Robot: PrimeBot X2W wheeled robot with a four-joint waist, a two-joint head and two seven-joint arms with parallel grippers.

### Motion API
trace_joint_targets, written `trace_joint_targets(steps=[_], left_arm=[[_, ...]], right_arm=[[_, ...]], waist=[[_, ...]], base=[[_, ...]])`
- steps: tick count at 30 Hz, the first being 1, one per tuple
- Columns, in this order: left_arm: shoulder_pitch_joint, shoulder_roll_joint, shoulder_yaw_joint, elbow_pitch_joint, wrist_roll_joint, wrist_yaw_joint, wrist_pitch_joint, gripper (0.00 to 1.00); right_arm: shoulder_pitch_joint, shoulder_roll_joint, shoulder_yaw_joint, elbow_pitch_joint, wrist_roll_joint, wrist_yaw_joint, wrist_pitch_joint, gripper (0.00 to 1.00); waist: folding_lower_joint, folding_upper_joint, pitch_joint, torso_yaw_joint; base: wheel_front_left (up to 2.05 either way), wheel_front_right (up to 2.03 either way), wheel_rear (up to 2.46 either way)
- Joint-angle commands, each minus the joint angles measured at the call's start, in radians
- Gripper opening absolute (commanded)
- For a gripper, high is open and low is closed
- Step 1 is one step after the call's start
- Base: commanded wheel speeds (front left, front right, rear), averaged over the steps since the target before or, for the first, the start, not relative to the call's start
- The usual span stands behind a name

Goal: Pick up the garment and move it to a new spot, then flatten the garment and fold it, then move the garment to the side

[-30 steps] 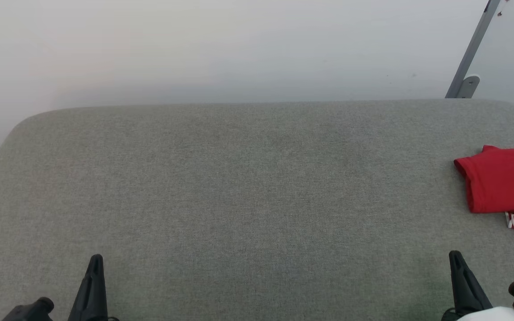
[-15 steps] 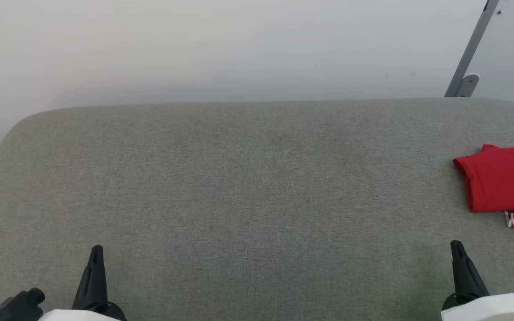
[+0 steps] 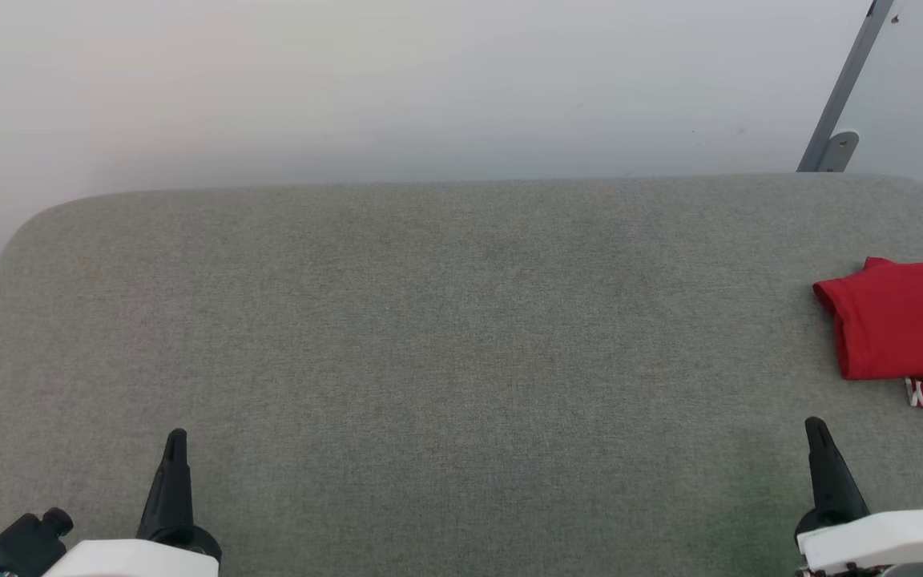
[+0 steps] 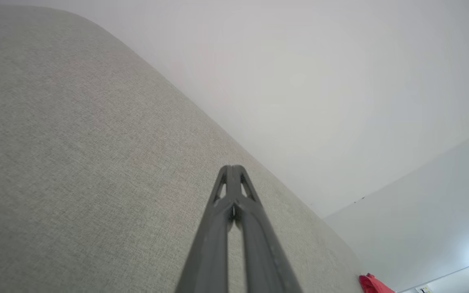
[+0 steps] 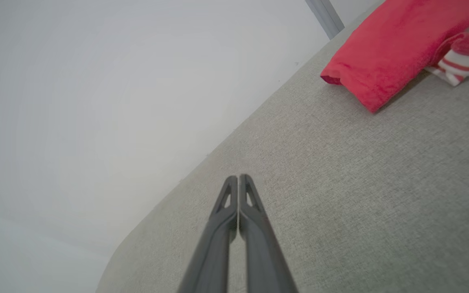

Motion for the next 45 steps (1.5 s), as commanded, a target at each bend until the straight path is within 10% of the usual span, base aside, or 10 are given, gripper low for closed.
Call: trace_joint_targets(steps=[1,45], left_arm=[[-0.025,0.004,0.005,-0.007,-0.029,-0.002,0.007,0.00],[-0.118,-0.021,0.024,0.056,-0.468,-0.004,0.132,0.00]], right_arm=[[-0.027,-0.001,-0.005,-0.009,0.027,0.000,0.007,0.00],[-0.104,0.036,-0.030,0.003,0.441,0.000,0.133,0.00]], waist=[[0.0000,0.0000,0.000,0.000],[0.0000,0.0000,0.010,-0.008]], base=[[0.00,0.00,0.00],[0.00,0.00,0.00]])
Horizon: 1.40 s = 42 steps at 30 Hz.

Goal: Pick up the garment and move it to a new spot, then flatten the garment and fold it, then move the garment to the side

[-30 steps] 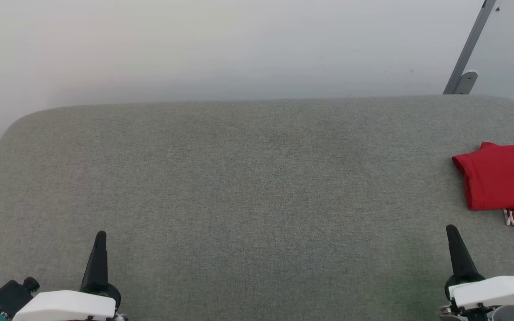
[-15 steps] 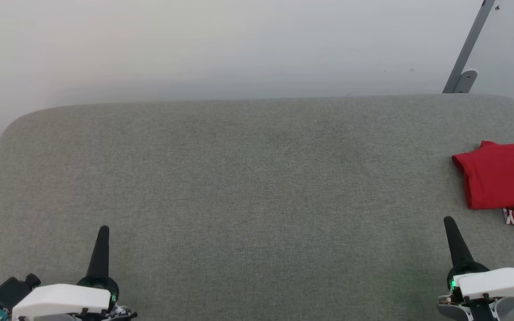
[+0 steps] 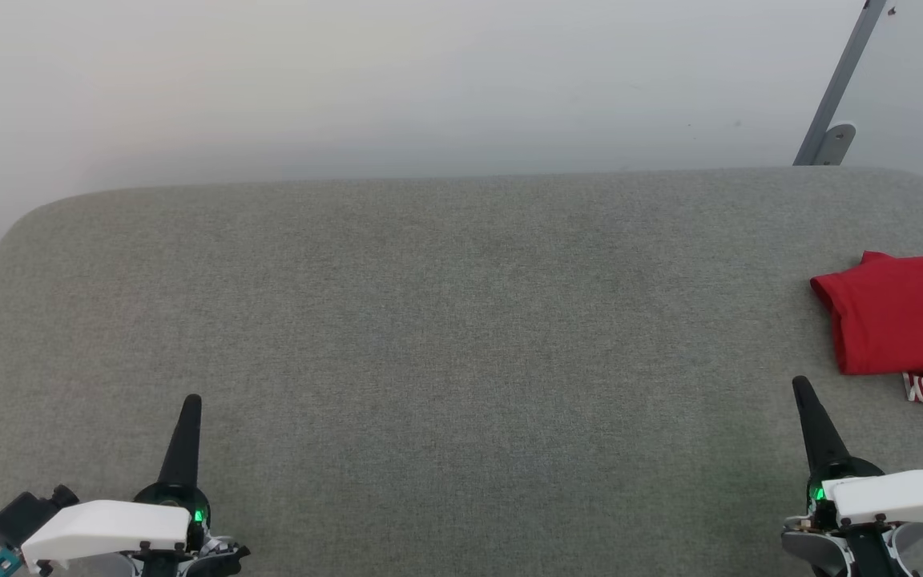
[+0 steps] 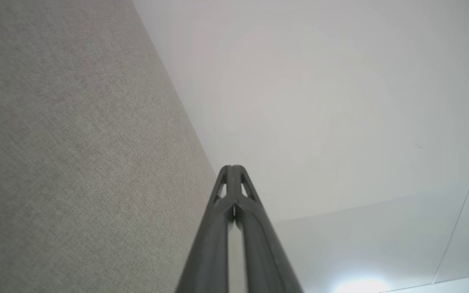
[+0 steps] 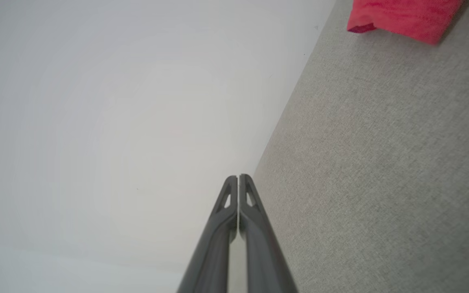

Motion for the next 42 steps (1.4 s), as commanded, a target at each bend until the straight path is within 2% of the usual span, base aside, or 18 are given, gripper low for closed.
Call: trace_joint_targets(steps=[1,42], left_arm=[[-0.020,0.004,0.005,-0.003,-0.023,-0.004,0.008,0.00],[-0.079,-0.018,0.020,0.038,-0.293,-0.005,0.090,0.00]], right_arm=[[-0.015,0.002,-0.002,-0.001,0.015,0.000,0.007,0.00],[-0.065,0.026,-0.018,0.007,0.277,0.000,0.086,0.00]], waist=[[0.0000,0.0000,0.000,0.000],[0.0000,0.0000,0.009,-0.007]], base=[[0.00,0.00,0.00],[0.00,0.00,0.00]])
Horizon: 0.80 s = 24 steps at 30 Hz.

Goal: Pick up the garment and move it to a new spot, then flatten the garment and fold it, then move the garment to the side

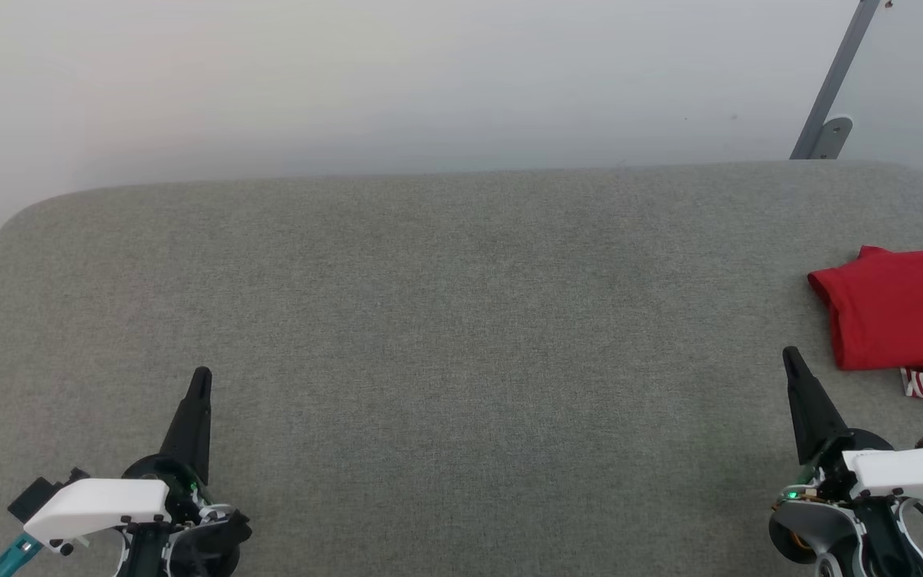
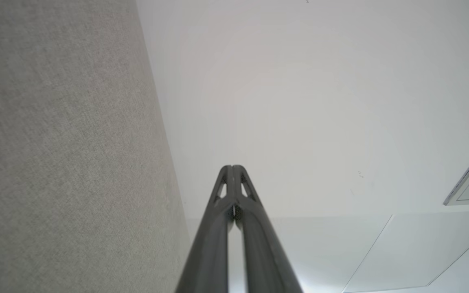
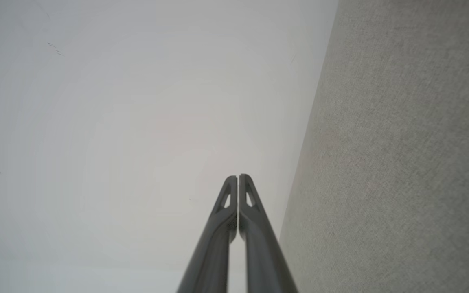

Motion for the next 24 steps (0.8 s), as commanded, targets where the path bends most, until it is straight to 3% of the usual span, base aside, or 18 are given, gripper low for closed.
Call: trace_joint_targets(steps=[1,24], left_arm=[[-0.015,-0.002,0.004,0.001,-0.013,-0.005,0.005,0.00],[-0.014,-0.005,0.007,0.001,-0.006,-0.005,0.008,0.00]], right_arm=[[-0.013,0.004,-0.001,0.003,0.015,0.000,0.005,0.00],[-0.010,0.003,-0.001,0.003,0.011,0.000,0.004,0.00]], waist=[[0.0000,-0.0001,0.000,0.000],[0.0000,-0.0001,0.000,0.000]], base=[[0.00,0.00,0.00],[0.00,0.00,0.00]])
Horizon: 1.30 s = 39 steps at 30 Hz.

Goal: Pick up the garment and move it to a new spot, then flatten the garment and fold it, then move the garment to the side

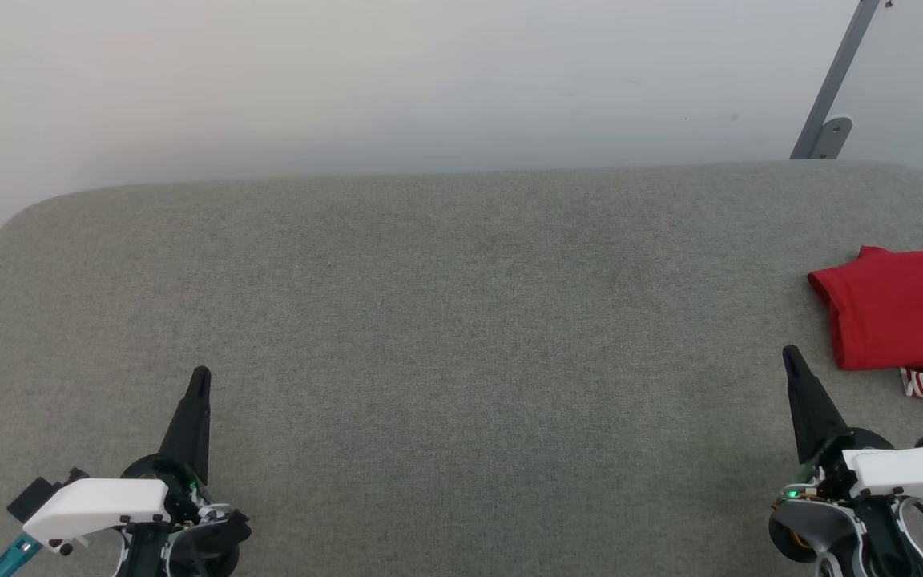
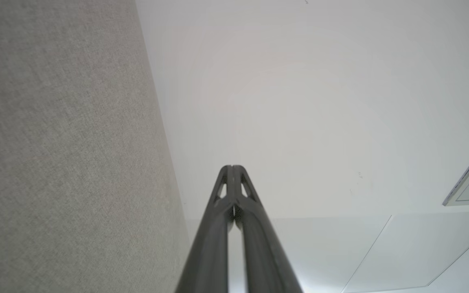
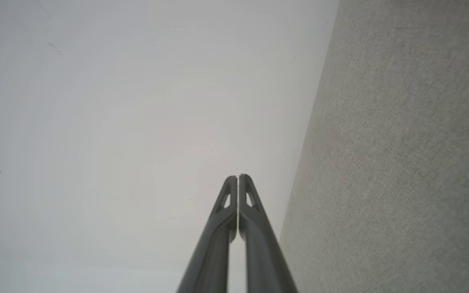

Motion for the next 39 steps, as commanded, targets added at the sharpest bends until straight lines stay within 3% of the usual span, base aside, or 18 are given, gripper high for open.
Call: trace_joint_targets(steps=[1,39], left_arm=[[-0.012,-0.003,0.004,0.000,0.000,-0.005,0.006,0.00],[-0.012,-0.005,0.007,0.000,0.004,-0.005,0.008,0.00]], right_arm=[[-0.004,0.002,0.000,0.002,0.004,0.000,0.002,0.00],[-0.004,0.002,0.000,0.002,0.004,0.000,0.001,0.00]], waist=[[-0.0001,0.0000,0.000,0.000],[-0.0001,0.0000,0.000,0.000]], base=[[0.00,0.00,0.00],[0.00,0.00,0.00]])
